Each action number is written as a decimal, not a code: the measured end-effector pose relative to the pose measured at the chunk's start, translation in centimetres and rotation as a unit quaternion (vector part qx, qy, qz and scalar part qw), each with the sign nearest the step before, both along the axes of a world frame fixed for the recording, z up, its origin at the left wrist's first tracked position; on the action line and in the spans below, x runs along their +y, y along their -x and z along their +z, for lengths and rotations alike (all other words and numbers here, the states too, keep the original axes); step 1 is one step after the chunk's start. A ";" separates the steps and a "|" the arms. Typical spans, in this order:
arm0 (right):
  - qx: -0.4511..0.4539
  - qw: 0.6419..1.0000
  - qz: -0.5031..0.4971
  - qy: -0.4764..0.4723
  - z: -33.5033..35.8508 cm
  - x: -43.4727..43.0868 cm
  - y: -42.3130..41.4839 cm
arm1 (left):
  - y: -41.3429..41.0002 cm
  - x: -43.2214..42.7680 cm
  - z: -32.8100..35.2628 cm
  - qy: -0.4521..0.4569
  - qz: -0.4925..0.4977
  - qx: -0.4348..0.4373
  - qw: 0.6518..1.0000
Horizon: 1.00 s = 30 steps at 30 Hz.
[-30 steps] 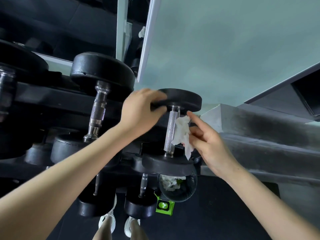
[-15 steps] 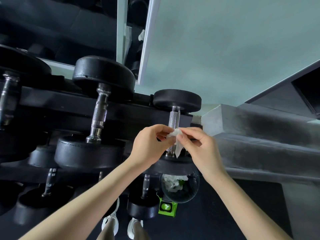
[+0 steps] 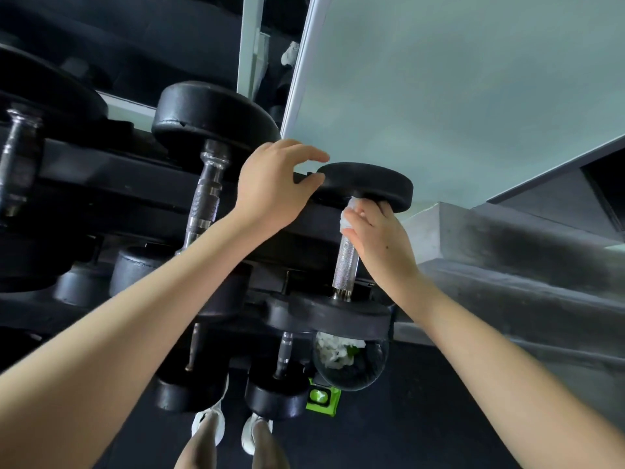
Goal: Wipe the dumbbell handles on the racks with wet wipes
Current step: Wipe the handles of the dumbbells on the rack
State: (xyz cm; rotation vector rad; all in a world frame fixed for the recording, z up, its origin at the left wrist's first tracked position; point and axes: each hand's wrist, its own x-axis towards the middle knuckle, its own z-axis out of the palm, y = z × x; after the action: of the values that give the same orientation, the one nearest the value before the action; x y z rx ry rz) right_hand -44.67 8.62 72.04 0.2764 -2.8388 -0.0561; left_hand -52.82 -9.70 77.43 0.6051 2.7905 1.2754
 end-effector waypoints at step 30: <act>-0.141 0.986 -0.019 -0.089 2.0 -2.2 -0.5 | 0.6 0.9 -2.3 0.144 -0.176 0.064 0.972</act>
State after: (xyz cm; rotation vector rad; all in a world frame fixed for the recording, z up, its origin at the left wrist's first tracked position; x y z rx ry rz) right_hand -44.17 6.39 74.07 0.2863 -3.1249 -0.3020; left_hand -53.38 -8.81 75.17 1.1279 2.7181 0.7739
